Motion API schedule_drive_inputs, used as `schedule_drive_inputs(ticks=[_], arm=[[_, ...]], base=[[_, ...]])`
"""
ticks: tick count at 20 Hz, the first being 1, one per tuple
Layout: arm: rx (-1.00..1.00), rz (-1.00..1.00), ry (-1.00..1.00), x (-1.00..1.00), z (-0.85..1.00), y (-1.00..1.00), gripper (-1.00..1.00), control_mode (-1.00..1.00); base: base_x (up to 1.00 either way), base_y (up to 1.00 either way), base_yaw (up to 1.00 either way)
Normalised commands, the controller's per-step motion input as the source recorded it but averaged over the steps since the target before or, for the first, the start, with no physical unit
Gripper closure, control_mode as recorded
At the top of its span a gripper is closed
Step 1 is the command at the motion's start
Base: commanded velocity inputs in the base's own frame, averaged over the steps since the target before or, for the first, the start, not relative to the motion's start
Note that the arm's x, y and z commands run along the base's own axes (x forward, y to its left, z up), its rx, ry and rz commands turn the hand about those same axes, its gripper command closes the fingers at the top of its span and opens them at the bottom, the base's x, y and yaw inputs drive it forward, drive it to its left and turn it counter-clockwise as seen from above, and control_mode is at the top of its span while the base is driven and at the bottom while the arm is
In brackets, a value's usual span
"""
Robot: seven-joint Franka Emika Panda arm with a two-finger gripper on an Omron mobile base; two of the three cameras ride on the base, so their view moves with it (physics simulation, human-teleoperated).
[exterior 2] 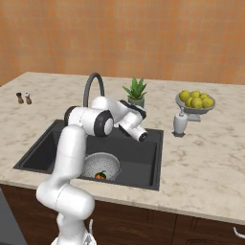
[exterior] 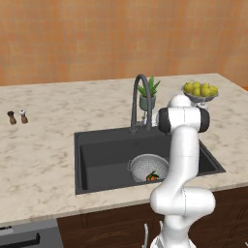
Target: Put the colander in the sink, put the orange in the colander, and turn on the sink faucet and pour water over the colander.
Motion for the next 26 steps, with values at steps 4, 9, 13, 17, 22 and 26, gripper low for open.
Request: schedule_drive_inputs(ticks=[4, 9, 13, 17, 22, 26], arm=[[0.20, -0.51, 0.04, 0.46, 0.25, -1.00, 1.00, -1.00], [0.23, -0.33, 0.19, 0.64, 0.54, -1.00, 1.00, -1.00], [0.21, -0.30, 0.32, 0.64, 0.73, -1.00, 1.00, -1.00], [0.19, -0.31, 0.42, 0.65, 0.74, -1.00, 1.00, -1.00], [0.25, -0.17, 0.29, 0.31, 0.88, -0.98, 1.00, -1.00], [0.24, -0.06, -0.22, -0.42, 1.00, -0.74, 1.00, -1.00]], base=[[0.00, 0.00, 0.00], [0.00, 0.00, 0.00], [0.00, 0.00, 0.00], [0.00, 0.00, 0.00], [0.00, 0.00, 0.00], [0.00, 0.00, 0.00]])
